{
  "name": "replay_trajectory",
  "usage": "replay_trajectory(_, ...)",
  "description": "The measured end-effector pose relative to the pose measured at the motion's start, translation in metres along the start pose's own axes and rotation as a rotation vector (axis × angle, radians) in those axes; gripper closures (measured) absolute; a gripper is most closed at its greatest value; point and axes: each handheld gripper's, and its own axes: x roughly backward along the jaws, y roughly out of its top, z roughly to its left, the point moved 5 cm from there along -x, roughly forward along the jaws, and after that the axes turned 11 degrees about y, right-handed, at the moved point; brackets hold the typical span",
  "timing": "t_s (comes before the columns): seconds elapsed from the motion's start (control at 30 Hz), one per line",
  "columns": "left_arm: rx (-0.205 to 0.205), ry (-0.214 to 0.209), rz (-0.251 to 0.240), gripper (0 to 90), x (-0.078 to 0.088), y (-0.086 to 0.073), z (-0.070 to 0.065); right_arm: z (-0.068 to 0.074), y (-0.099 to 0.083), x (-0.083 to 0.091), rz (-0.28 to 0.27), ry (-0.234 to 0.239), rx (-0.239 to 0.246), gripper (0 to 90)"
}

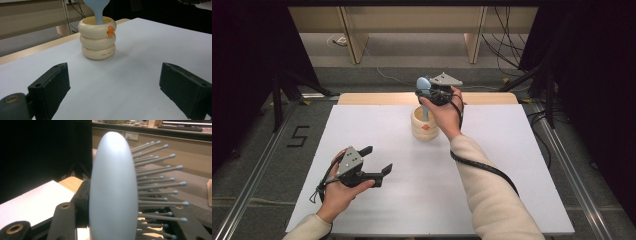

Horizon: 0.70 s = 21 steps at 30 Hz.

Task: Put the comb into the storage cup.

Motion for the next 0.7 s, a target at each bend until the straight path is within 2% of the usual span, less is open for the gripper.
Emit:
replay_trajectory(0.33, 0.000, -0.002, 0.000, 8.8, 0.000, 0.000, 0.000, -0.001, -0.012, -0.004, 0.017, -0.008, -0.014, 49.3)
replay_trajectory(0.7, 0.000, -0.005, 0.000, 9.0, 0.000, 0.000, -0.001, -0.003, -0.017, -0.005, 0.023, -0.013, -0.028, 49.2)
